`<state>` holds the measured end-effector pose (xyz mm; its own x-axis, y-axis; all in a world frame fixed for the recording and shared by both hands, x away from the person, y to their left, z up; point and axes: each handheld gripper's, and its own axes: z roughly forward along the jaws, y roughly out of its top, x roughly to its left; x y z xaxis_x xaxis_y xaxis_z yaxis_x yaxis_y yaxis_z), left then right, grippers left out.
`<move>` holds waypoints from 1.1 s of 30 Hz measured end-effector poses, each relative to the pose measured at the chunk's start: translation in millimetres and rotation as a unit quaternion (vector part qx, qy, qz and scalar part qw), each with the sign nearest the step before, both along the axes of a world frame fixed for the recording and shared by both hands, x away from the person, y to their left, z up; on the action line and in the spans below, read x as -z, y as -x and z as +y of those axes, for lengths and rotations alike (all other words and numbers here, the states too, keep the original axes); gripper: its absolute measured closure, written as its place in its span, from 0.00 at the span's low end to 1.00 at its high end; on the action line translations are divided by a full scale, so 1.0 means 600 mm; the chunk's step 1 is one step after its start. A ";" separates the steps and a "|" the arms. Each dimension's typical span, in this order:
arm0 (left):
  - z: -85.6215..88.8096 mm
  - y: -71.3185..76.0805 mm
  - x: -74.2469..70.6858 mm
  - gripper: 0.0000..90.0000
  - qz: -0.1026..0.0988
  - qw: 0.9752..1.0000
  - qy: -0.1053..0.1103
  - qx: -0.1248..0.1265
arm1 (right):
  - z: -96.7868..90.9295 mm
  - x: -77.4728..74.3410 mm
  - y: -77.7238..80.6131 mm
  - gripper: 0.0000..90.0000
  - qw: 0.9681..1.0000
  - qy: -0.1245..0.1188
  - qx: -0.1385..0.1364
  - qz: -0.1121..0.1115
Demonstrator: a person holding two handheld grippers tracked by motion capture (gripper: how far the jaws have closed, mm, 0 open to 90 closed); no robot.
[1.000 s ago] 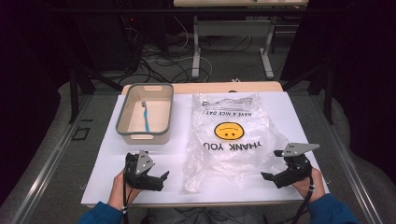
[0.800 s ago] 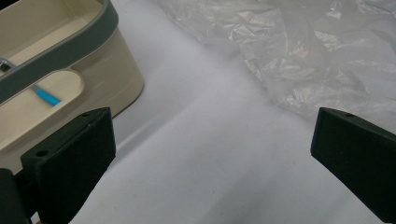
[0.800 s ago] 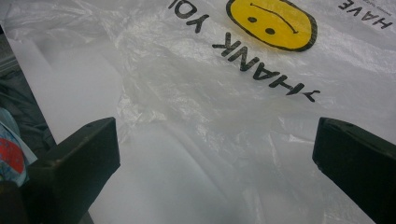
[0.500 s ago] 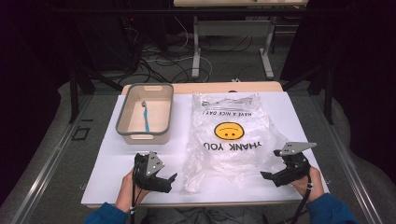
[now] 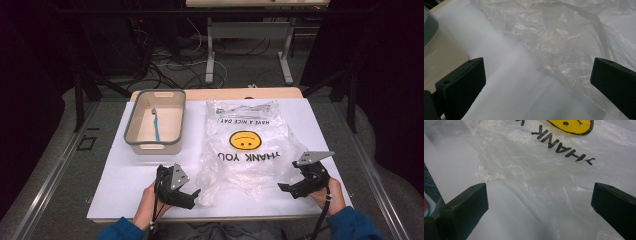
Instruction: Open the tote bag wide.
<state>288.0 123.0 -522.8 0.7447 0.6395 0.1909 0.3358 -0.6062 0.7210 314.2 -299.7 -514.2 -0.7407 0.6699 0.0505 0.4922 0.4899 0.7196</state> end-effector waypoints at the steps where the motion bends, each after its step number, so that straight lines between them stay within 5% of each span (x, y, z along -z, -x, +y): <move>1: -0.001 -0.001 -0.001 0.00 -0.001 1.000 -0.004 0.002 | 0.000 0.001 -0.001 0.01 1.000 0.004 0.002 -0.002; 15: -0.034 -0.003 -0.009 0.01 0.007 1.000 0.016 0.018 | 0.000 0.010 -0.012 0.05 0.999 0.024 0.020 0.010; 20: -0.036 -0.001 -0.014 0.01 -0.005 0.999 0.030 0.012 | 0.003 0.014 -0.014 0.06 0.999 0.024 0.023 0.013; 26: -0.043 0.003 -0.017 0.01 0.000 0.999 0.030 0.022 | 0.002 0.014 -0.015 0.08 0.999 0.023 0.029 0.018; 33: -0.066 0.002 -0.004 0.02 0.020 0.999 0.003 0.045 | 0.003 0.017 -0.017 0.14 0.999 0.027 0.035 0.024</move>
<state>287.0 83.5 -520.3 0.8066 0.5699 0.1571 0.3078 -0.6318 0.7114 324.4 -298.1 -524.5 -0.6890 0.7233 0.0467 0.5597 0.4899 0.6684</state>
